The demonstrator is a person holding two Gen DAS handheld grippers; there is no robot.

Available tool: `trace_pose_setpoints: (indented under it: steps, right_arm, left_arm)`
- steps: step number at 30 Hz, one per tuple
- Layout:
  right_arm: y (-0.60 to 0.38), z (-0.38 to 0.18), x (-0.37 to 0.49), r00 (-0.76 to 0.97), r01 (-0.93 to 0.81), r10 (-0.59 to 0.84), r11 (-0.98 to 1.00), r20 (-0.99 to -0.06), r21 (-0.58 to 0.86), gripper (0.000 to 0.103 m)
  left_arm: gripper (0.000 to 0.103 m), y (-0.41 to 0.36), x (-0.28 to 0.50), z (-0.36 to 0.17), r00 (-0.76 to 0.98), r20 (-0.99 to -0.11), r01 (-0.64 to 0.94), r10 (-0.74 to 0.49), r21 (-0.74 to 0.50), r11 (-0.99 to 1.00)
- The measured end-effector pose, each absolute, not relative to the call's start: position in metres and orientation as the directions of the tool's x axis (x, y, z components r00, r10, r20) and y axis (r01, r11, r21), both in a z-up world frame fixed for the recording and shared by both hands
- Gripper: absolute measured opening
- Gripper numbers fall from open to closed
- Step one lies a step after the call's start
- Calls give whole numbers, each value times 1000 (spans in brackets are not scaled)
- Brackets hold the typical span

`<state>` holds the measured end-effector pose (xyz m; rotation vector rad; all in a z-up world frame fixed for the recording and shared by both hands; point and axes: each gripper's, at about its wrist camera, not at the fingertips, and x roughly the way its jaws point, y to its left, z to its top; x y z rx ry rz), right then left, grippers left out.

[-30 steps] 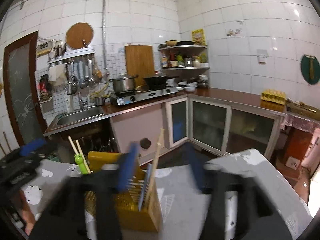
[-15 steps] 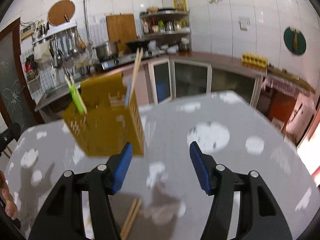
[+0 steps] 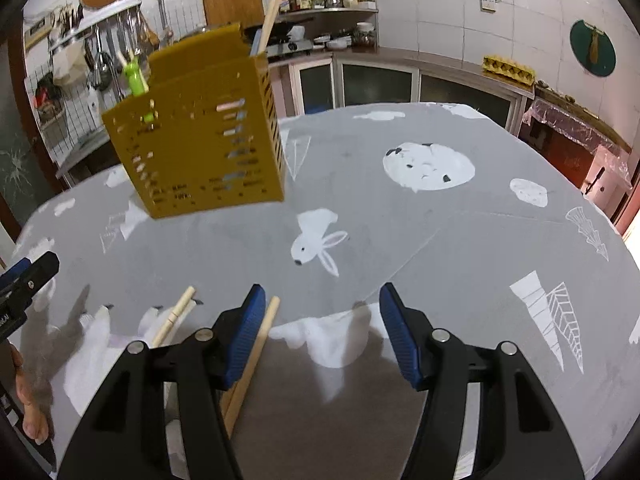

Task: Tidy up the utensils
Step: 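Close the right tool on a wooden chopstick while the left tool moves down, then grasp another wooden chopstick with the left tool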

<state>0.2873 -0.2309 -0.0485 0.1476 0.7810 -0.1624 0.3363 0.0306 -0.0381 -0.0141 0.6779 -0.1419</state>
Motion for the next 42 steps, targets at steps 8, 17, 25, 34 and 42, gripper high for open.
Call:
trace_pose_setpoints:
  steps: [8, 17, 25, 34, 42]
  right_arm:
    - [-221, -57, 292, 657, 205, -102, 978, -747, 47, 59]
    - [-200, -61, 294, 612, 225, -139, 974, -779, 2, 38]
    - [-197, -59, 305, 602, 210, -104, 977, -792, 32, 9]
    - [-234, -58, 300, 604, 197, -67, 978, -794, 67, 7]
    - [-274, -55, 290, 601, 235, -90, 970, -794, 68, 7]
  left_arm:
    - [98, 24, 333, -38, 763, -630, 149, -144, -45, 988]
    - [98, 26, 333, -39, 759, -636, 138, -141, -55, 989]
    - [98, 13, 336, -36, 734, -662, 167, -153, -43, 985]
    - [98, -25, 331, -25, 695, -678, 295, -238, -32, 955]
    - [97, -65, 333, -46, 629, -729, 395, -269, 2, 919]
